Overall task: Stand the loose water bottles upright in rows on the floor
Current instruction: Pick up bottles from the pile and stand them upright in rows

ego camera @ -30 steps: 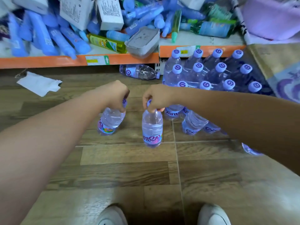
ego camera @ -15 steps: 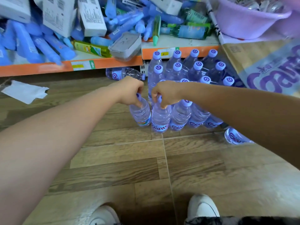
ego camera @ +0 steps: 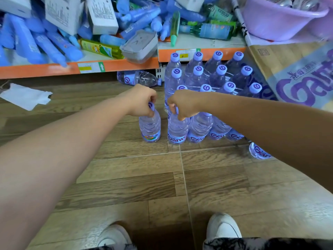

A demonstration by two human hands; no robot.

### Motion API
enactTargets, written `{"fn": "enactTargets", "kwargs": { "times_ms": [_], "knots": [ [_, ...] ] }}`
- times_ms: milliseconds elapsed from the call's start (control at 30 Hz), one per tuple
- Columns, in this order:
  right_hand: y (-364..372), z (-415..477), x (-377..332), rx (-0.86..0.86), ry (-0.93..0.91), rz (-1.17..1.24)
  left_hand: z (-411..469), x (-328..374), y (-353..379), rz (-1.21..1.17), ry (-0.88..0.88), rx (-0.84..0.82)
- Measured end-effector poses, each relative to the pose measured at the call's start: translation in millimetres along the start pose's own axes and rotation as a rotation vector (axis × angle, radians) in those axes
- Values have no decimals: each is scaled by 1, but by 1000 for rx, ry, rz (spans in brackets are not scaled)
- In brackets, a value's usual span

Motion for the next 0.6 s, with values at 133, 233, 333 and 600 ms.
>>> {"fn": "enactTargets", "kwargs": {
  "times_ms": [133, 233, 333, 600],
  "knots": [
    [0, 2, 2, -19, 11, 16, 0, -1, 1, 9, -3, 0],
    [1, 4, 2, -37, 19, 11, 1, -1, 2, 17, 2, 10],
    [3, 3, 0, -16, 4, -15, 0, -1, 2, 21, 9, 24],
    [7, 1, 1, -10, 5, -7, -1, -6, 1, 13, -5, 4]
  ]
}}
Point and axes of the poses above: each hand's wrist, its own z-axis towards the middle knuckle, its own y-axis out of the palm, x = y × z, the point moved 1 cm from there along z, towards the middle knuckle, and after that the axes turned 13 degrees about -x, right-handed, at the moved point
